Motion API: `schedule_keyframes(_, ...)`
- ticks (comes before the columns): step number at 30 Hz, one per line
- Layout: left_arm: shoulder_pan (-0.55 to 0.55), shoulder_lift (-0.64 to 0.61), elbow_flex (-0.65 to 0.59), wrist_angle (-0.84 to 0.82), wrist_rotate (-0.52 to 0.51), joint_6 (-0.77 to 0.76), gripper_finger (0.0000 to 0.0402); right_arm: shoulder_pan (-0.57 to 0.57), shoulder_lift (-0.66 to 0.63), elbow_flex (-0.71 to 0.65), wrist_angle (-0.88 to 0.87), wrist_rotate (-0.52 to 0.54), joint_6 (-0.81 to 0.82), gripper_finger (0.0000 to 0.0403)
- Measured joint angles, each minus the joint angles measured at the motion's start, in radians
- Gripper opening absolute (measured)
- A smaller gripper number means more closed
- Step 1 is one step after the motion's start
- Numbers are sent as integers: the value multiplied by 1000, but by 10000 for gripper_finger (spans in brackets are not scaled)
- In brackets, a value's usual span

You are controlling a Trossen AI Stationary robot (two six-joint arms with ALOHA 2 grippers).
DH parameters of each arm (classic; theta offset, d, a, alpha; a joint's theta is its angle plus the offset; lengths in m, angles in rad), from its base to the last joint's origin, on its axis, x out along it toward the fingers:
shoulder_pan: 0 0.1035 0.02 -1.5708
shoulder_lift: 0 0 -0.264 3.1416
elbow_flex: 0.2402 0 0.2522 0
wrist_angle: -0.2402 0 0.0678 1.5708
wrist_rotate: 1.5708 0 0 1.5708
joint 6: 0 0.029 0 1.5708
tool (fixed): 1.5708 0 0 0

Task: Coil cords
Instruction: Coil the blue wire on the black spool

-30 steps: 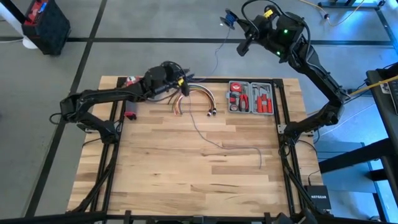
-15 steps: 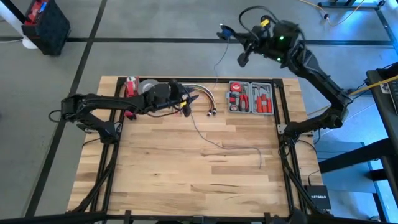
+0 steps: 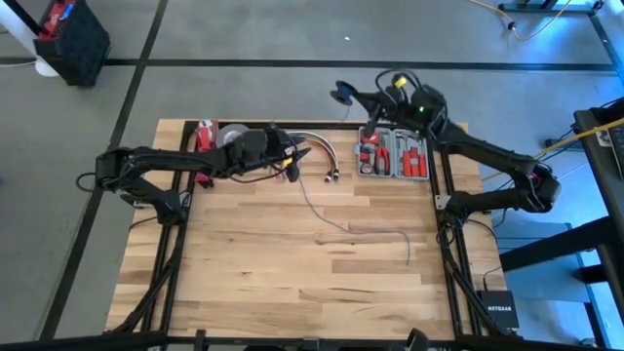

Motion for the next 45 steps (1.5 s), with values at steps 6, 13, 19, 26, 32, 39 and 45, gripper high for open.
schedule_keyframes(6,-16,3,0,-1,2,18,153,0,1,-180,193,0,8,1)
schedule_keyframes(13,-24,4,0,-48,3,41,153,64,-44,-250,221,3,6,1)
schedule_keyframes(19,-45,4,0,-51,55,69,153,174,-95,-256,224,10,-37,1)
schedule_keyframes(26,-60,4,0,-42,56,65,153,244,-160,-233,267,63,-64,1)
schedule_keyframes(32,-80,4,0,35,77,71,153,282,-197,-118,209,57,-64,1)
schedule_keyframes(39,-125,11,2,75,113,105,153,329,-181,-35,132,62,-82,1)
schedule_keyframes(45,-85,10,1,-292,-215,56,153,327,-181,1,71,250,-219,1)
